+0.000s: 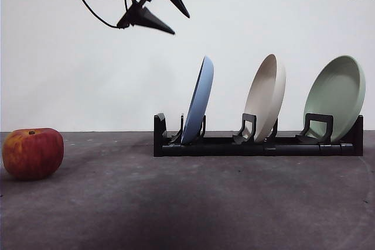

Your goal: Take the blue plate from the plate rack,put the plate on the table,take the apple from the table,put the apple in the plate

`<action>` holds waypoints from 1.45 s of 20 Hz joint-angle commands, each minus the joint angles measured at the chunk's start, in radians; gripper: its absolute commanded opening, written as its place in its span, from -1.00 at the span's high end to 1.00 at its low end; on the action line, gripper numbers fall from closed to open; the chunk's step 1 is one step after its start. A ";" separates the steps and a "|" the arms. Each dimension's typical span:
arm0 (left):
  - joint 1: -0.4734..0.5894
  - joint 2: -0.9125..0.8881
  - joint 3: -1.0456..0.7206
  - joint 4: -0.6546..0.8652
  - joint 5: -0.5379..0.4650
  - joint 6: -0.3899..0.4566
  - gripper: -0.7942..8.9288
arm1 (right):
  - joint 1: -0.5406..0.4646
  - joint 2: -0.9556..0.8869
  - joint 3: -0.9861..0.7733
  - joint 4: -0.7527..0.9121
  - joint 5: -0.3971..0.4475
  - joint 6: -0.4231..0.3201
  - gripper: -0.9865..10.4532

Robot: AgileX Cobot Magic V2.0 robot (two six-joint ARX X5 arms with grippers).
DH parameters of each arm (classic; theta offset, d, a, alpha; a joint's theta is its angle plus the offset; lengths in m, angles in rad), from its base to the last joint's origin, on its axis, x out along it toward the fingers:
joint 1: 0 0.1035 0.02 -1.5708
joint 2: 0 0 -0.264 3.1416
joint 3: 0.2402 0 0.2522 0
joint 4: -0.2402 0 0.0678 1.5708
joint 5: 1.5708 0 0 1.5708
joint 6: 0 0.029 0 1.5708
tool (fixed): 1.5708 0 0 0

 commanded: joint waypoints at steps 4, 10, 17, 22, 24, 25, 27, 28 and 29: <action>-0.034 0.060 0.000 0.049 -0.007 -0.056 0.05 | 0.001 0.002 0.005 0.003 -0.001 0.017 0.82; -0.085 0.114 0.000 0.077 -0.026 -0.081 0.05 | 0.001 0.001 0.005 0.002 0.004 0.017 0.82; -0.097 0.154 0.000 0.090 -0.112 -0.133 0.07 | 0.001 0.001 0.005 0.003 0.006 0.016 0.82; -0.111 0.174 0.000 0.084 -0.113 -0.143 0.13 | 0.001 0.001 0.005 0.006 0.013 0.015 0.82; -0.116 0.174 0.000 0.101 -0.111 -0.146 0.49 | 0.001 0.001 0.005 0.006 0.013 0.013 0.82; -0.116 0.174 0.000 0.104 -0.110 -0.153 0.65 | 0.001 0.001 0.005 0.007 0.013 0.013 0.82; -0.115 0.174 0.000 0.097 -0.109 -0.154 0.67 | 0.001 0.001 0.005 0.006 0.020 0.012 0.82; -0.115 0.174 0.000 0.092 -0.111 -0.154 0.67 | 0.001 0.001 0.005 0.006 0.032 0.013 0.82; -0.116 0.174 0.000 0.092 -0.110 -0.155 0.67 | 0.001 0.001 0.005 0.006 0.042 0.013 0.82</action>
